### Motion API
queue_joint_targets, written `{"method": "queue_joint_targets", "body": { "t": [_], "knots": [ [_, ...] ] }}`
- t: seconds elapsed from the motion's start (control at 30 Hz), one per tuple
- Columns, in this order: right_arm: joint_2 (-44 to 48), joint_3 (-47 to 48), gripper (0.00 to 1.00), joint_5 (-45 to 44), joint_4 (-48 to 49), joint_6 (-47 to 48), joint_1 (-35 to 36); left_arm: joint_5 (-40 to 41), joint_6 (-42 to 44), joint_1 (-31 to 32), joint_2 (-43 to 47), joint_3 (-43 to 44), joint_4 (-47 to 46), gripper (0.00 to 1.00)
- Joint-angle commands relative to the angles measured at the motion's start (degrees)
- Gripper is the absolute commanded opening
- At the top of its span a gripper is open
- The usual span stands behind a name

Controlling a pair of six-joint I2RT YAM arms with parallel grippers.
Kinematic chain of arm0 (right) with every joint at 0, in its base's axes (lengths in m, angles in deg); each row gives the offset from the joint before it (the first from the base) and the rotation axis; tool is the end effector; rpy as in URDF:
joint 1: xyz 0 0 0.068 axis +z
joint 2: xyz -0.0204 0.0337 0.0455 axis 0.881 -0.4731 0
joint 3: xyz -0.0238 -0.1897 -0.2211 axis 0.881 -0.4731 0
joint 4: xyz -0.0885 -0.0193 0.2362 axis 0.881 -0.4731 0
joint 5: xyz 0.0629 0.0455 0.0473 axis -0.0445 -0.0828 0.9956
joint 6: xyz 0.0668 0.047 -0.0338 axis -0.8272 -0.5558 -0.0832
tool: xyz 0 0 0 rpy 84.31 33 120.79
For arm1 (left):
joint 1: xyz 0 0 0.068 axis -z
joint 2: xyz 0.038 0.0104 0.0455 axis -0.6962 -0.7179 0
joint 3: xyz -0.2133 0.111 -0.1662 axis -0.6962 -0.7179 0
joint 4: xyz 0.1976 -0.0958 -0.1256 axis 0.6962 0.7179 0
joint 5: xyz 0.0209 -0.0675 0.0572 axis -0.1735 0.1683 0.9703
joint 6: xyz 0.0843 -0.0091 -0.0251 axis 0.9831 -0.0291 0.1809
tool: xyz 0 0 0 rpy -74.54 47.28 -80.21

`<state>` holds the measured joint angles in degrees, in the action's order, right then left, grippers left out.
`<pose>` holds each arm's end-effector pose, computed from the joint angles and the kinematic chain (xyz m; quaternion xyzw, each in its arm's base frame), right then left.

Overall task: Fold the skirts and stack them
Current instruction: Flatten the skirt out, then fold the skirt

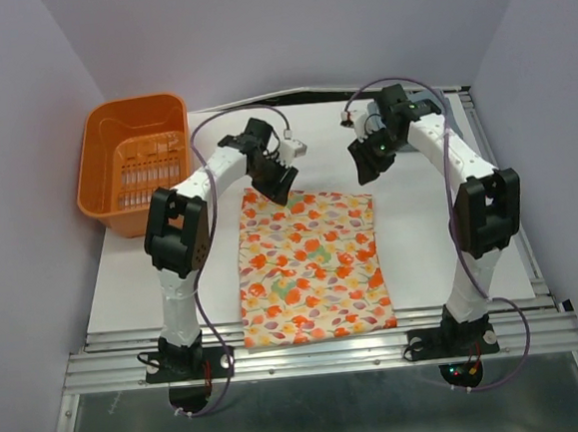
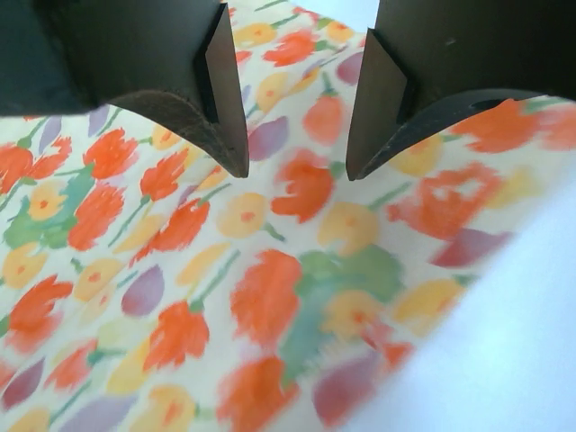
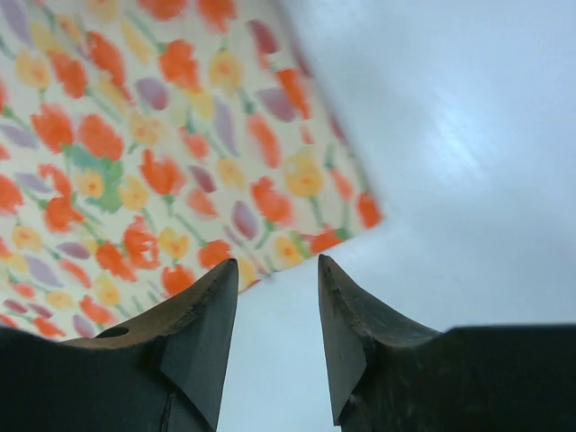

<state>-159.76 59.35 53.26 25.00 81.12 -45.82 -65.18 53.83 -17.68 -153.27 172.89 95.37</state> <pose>0.3786 0.1434 0.2617 -0.3855 0.8807 0.2004 0.1890 0.3968 -0.2325 0.1887 0.4316 0.8470 -0.2084 0.2301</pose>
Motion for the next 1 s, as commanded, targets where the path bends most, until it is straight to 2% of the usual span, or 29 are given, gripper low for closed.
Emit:
{"method": "queue_joint_targets", "body": {
  "t": [0.0, 0.07, 0.2, 0.33, 0.5, 0.8, 0.97],
  "knots": [
    [-6.02, 8.19, 0.46, -2.03, -0.61, 3.37, -2.67, -3.01, 5.53, -3.05, -0.03, 14.91, 4.63, 0.59],
    [-8.83, 10.38, 0.46, -3.78, -0.61, 5.13, -3.2, -3.02, 9.12, -4.55, -3.27, 21.13, 7.36, 0.58],
    [-12.87, 13.02, 0.48, -2.74, -1.66, 7.94, -3.2, -3.19, 11.59, -6.92, -7.14, 26.79, 7.71, 0.59],
    [-16.23, 14.53, 0.57, -1.5, -4.56, 10.94, -3.2, -2.93, 14.66, -8.24, -9.7, 29.17, 8.16, 0.58],
    [-18.87, 12.33, 0.58, -4.14, -2.98, 12.52, -3.2, -2.66, 18.8, -8.86, -11.29, 28.21, 9.82, 0.59],
    [-21.06, 8.38, 0.42, -5.81, -0.96, 14.02, -3.2, -2.22, 23.89, -10.0, -13.92, 25.83, 11.49, 0.59],
    [-21.42, 8.29, 0.36, -5.9, -1.31, 14.63, -3.2, -3.01, 26.53, -10.09, -15.42, 26.62, 14.57, 0.58]
  ]
}}
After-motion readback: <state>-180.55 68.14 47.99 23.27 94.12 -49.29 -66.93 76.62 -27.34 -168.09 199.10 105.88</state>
